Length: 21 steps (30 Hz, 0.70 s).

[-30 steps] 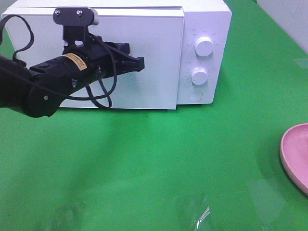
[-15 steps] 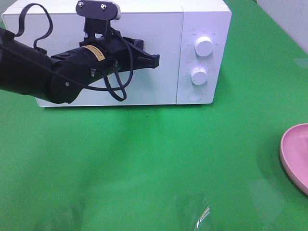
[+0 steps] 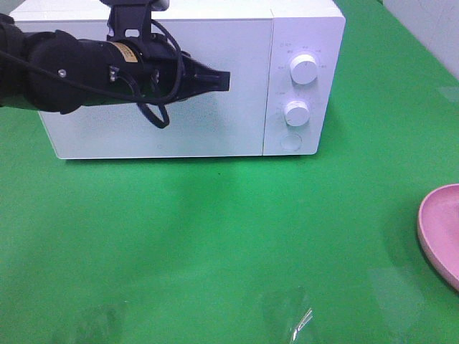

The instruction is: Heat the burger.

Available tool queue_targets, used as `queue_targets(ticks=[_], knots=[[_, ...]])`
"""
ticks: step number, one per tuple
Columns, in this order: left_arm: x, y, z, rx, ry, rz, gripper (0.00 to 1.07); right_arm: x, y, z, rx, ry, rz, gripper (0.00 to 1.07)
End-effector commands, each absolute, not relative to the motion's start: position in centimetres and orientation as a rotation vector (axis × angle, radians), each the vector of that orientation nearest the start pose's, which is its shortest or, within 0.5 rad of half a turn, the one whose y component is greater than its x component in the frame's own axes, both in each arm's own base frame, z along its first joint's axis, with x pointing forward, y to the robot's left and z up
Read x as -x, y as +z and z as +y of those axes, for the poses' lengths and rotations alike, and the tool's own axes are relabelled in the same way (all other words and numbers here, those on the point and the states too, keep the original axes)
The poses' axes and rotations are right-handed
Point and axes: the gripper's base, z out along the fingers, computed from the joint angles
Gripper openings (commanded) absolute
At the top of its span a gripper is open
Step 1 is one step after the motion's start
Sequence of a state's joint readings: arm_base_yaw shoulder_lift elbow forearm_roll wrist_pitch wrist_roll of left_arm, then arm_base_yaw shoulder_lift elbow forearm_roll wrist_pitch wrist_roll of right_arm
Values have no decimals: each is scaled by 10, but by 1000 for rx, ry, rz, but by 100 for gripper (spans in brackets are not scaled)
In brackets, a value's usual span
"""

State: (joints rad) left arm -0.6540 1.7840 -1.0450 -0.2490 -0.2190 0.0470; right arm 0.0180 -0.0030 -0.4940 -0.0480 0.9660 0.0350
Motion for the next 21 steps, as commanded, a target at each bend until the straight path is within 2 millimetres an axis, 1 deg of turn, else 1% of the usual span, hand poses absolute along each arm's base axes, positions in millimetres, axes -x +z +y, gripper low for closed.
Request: queue_targets(ticks=[1,2,3,4,5,6,7,8,9,10,11,13,14,15,18,19,20,21], knots=[[-291,220,-226,-508,-486,2189,3,5,283,-3,-12,-20,1919,76],[-291,220,-226,-508,-486,2189,3,5,283,-3,-12,-20,1919,76],[-282,222,-223,-544,-485,2267,15,5,283,-3,-12,-20,1919,76],[-282,222,-223,-544,-485,2267,15,5,283,-3,-12,-20,1919,76],[-274,225,-219,-576,-483,2334,39,5,283,-3,-12,-20,1919,76],[-270,227,-217,-592,-482,2365,54,5,283,-3,-12,-20,1919,76],[-270,227,-217,-592,-482,2365,54,5,283,-3,-12,-20,1919,76],[-263,229,-214,-615,-481,2422,82,5,283,-3,-12,-20,1919,76],[-263,229,-214,-615,-481,2422,82,5,283,-3,-12,-20,1919,76],[-256,230,-211,-642,-476,2488,103,5,283,-3,-12,-20,1919,76],[-256,230,-211,-642,-476,2488,103,5,283,-3,-12,-20,1919,76],[-242,234,-204,-700,-465,2604,99,5,283,-3,-12,-20,1919,76],[-242,234,-204,-700,-465,2604,99,5,283,-3,-12,-20,1919,76],[-235,235,-201,-728,-457,2662,99,5,283,-3,-12,-20,1919,76],[-232,235,-199,-743,-452,2692,99,5,283,-3,-12,-20,1919,76],[-224,239,-195,-770,-446,2743,99,5,283,-3,-12,-20,1919,76],[-224,239,-195,-770,-446,2743,99,5,283,-3,-12,-20,1919,76],[-219,242,-191,-789,-440,2772,99,5,283,-3,-12,-20,1919,76]])
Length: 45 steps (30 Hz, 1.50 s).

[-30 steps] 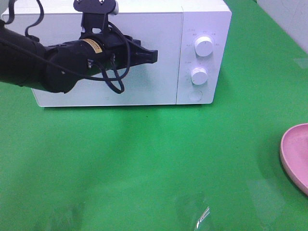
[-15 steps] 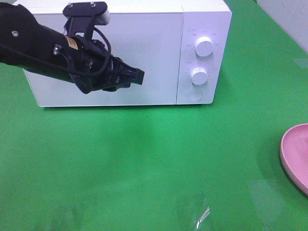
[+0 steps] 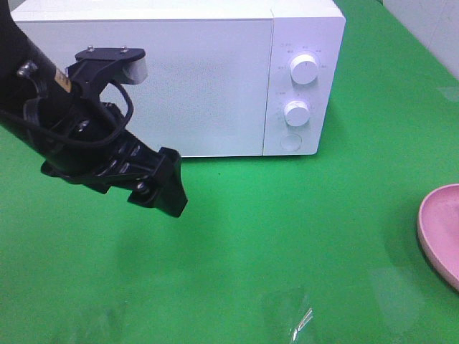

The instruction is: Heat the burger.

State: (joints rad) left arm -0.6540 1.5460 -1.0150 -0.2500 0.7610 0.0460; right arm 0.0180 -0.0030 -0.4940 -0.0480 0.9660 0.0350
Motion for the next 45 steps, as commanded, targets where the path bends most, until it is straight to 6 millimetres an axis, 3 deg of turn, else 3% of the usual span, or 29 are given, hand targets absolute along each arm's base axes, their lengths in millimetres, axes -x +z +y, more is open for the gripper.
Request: queue_targets(ticks=[1,4,5,8,10,11,12,13,14,15,19,20,23,25,26,27,28,29,30,31,32,33,36,39,45], knots=[[-219,242,-191,-789,-440,2772,99,5,283,-3,-12,-20,1919,76],[-217,252,-179,-690,-443,2818,99,5,283,-3,-12,-20,1919,76],[-220,257,-166,-621,-435,2841,99,5,283,-3,-12,-20,1919,76],[-222,259,-160,-594,-431,2848,99,5,283,-3,-12,-20,1919,76],[-228,272,-125,-450,-388,2869,99,5,283,-3,-12,-20,1919,76],[-228,272,-125,-450,-388,2869,99,5,283,-3,-12,-20,1919,76],[-230,278,-104,-366,-353,2879,99,5,283,-3,-12,-20,1919,76],[-230,278,-104,-366,-353,2879,99,5,283,-3,-12,-20,1919,76],[-230,285,-83,-281,-316,2880,99,5,283,-3,-12,-20,1919,76],[-230,285,-83,-281,-316,2880,99,5,283,-3,-12,-20,1919,76],[-220,300,-41,-104,-228,2888,99,5,283,-3,-12,-20,1919,76],[-220,300,-41,-104,-228,2888,99,5,283,-3,-12,-20,1919,76],[-200,308,-19,4,-192,2865,99,5,283,-3,-12,-20,1919,76],[-193,308,-15,12,-187,2850,99,5,283,-3,-12,-20,1919,76],[-176,304,-12,42,-187,2828,99,5,283,-3,-12,-20,1919,76],[-176,304,-12,42,-187,2828,99,5,283,-3,-12,-20,1919,76],[-159,303,-11,46,-189,2784,99,5,283,-3,-12,-20,1919,76],[-159,303,-11,46,-189,2784,99,5,283,-3,-12,-20,1919,76],[-142,301,-11,44,-187,2739,99,5,283,-3,-12,-20,1919,76],[-142,301,-11,44,-187,2739,99,5,283,-3,-12,-20,1919,76],[-126,297,-11,40,-177,2703,99,5,283,-3,-12,-20,1919,76],[-126,297,-11,40,-177,2703,99,5,283,-3,-12,-20,1919,76],[-98,292,-10,33,-170,2634,99,5,283,-3,-12,-20,1919,76],[-92,290,-10,31,-168,2617,99,5,283,-3,-12,-20,1919,76],[-61,275,-8,19,-129,2515,99,5,283,-3,-12,-20,1919,76]])
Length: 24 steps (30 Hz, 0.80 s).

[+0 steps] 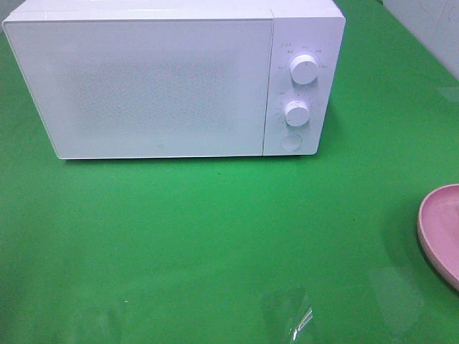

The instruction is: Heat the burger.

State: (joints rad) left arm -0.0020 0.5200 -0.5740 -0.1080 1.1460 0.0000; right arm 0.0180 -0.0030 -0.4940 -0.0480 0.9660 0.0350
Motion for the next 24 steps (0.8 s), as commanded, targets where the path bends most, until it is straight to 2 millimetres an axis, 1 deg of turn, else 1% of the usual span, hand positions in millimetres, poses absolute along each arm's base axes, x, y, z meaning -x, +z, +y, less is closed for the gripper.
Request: queue_targets(ticks=[1,2,3,4,5,6,7,8,9,10,11,12,13,14,16,19,20,21,22,24], knots=[[-61,275,-8,19,-129,2515,99,5,283,-3,-12,-20,1919,76],[-55,278,-7,15,-109,2445,99,5,283,-3,-12,-20,1919,76],[-55,278,-7,15,-109,2445,99,5,283,-3,-12,-20,1919,76],[-48,276,-6,12,-94,2408,99,5,283,-3,-12,-20,1919,76],[-48,276,-6,12,-94,2408,99,5,283,-3,-12,-20,1919,76],[-41,276,-6,10,-89,2342,99,5,283,-3,-12,-20,1919,76],[-36,278,-6,9,-89,2312,99,5,283,-3,-12,-20,1919,76],[-36,278,-6,9,-89,2312,99,5,283,-3,-12,-20,1919,76],[-27,279,-6,6,-87,2254,99,5,283,-3,-12,-20,1919,76],[-27,279,-6,6,-87,2254,99,5,283,-3,-12,-20,1919,76],[-20,281,-6,4,-86,2209,99,5,283,-3,-12,-20,1919,76],[-20,281,-6,4,-86,2209,99,5,283,-3,-12,-20,1919,76],[-14,281,-6,2,-85,2169,99,5,283,-3,-12,-20,1919,76],[-14,281,-6,2,-85,2169,99,5,283,-3,-12,-20,1919,76],[-2,282,-6,-1,-86,2093,99,5,283,-3,-12,-20,1919,76],[0,282,-6,-2,-86,2080,99,5,283,-3,-12,-20,1919,76],[5,282,-6,-3,-86,2052,99,5,283,-3,-12,-20,1919,76],[5,282,-6,-3,-86,2052,99,5,283,-3,-12,-20,1919,76],[10,281,-6,-4,-85,2017,99,5,283,-3,-12,-20,1919,76],[13,281,-6,-5,-85,2002,99,5,283,-3,-12,-20,1919,76]])
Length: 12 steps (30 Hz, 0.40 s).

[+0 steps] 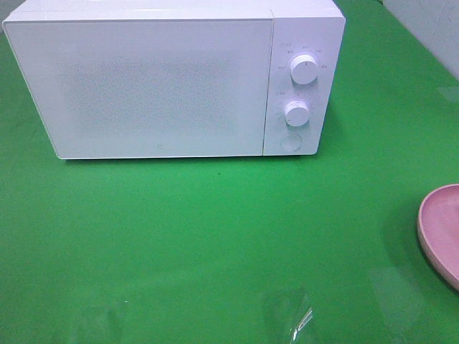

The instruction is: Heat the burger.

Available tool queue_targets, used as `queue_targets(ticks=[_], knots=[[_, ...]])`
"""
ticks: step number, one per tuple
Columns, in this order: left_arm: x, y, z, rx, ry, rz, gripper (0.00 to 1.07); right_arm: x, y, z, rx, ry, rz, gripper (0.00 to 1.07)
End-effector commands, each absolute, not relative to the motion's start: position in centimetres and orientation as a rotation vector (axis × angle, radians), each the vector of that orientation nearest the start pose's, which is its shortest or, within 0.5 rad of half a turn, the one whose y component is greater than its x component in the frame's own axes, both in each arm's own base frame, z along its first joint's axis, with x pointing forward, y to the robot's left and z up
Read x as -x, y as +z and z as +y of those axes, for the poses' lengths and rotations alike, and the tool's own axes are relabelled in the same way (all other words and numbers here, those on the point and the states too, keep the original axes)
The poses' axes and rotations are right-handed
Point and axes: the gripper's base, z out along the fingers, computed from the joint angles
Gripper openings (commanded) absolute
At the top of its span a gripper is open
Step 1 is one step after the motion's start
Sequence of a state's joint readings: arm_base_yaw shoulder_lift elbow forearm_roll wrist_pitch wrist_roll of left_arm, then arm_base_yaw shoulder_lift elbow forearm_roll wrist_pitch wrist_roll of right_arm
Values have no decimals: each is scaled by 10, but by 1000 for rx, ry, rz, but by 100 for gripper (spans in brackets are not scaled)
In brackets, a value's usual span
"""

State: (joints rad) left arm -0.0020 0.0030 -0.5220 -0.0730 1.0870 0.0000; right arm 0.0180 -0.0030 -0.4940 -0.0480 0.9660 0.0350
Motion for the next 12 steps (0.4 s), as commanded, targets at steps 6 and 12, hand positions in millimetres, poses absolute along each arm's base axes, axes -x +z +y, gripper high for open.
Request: queue_targets(ticks=[6,12], knots=[[12,281,-6,-5,-86,2006,99,5,283,-3,-12,-21,1920,76],[12,281,-6,-5,-86,2006,99,5,283,-3,-12,-21,1920,76]])
